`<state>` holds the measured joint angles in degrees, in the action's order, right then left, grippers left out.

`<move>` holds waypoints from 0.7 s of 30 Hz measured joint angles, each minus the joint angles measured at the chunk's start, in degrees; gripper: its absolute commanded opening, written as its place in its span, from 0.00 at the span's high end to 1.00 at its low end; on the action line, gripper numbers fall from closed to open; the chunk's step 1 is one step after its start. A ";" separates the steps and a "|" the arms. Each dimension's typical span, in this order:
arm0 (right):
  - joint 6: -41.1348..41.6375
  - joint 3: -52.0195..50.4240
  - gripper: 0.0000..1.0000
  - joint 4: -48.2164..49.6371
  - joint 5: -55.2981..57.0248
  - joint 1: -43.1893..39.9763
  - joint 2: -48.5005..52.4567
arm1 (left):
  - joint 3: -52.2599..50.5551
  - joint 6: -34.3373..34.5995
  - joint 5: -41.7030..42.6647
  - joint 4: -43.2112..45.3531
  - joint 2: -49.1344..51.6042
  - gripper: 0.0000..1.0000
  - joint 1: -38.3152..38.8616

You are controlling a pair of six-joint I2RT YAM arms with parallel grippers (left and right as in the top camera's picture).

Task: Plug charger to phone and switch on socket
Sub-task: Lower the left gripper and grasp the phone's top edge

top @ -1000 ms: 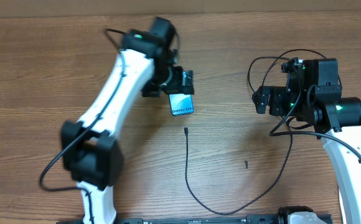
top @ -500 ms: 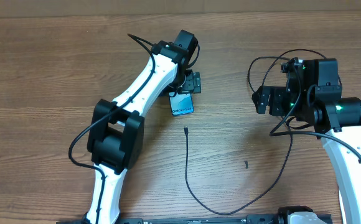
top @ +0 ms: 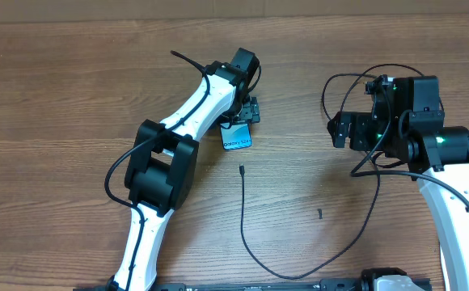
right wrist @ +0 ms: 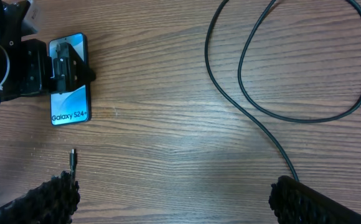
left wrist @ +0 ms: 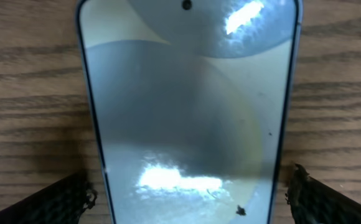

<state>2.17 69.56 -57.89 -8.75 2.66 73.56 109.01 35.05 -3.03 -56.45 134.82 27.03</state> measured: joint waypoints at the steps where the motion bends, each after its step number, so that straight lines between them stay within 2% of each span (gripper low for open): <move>1: -0.02 0.00 0.00 0.04 0.02 0.02 0.00 | 0.00 0.00 -0.22 -0.11 0.09 0.06 0.00; 8: 0.00 0.00 0.00 0.02 0.00 0.00 0.00 | 0.02 -0.22 -1.01 0.66 0.20 0.03 0.00; 15: 0.00 0.00 0.00 0.04 -0.02 0.00 0.00 | 0.02 -0.87 -1.88 1.97 0.31 0.23 -0.04; 21: 0.02 0.00 0.00 0.00 0.00 0.00 0.00 | 0.26 -0.94 -1.46 -0.59 0.31 0.27 -0.04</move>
<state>2.20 69.56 -57.89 -8.75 2.66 73.56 109.27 34.11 -4.49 -57.04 135.13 26.98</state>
